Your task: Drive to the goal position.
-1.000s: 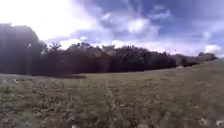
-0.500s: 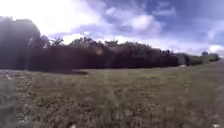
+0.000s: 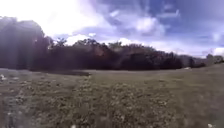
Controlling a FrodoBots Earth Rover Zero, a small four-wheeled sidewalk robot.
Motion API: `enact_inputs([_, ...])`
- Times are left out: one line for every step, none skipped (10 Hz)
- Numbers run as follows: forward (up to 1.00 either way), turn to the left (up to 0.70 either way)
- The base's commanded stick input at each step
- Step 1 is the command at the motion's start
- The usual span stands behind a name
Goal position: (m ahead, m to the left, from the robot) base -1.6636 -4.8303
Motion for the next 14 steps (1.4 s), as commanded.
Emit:
enact_inputs([0.70, 0.00])
enact_inputs([0.70, 0.00])
enact_inputs([0.70, -0.15])
enact_inputs([0.70, -0.35])
enact_inputs([0.70, -0.35])
enact_inputs([0.70, -0.35])
enact_inputs([0.70, -0.35])
enact_inputs([0.70, -0.35])
enact_inputs([0.70, -0.35])
enact_inputs([0.70, -0.35])
enact_inputs([0.70, -0.35])
enact_inputs([0.70, -0.35])
enact_inputs([0.70, -0.35])
enact_inputs([0.70, -0.35])
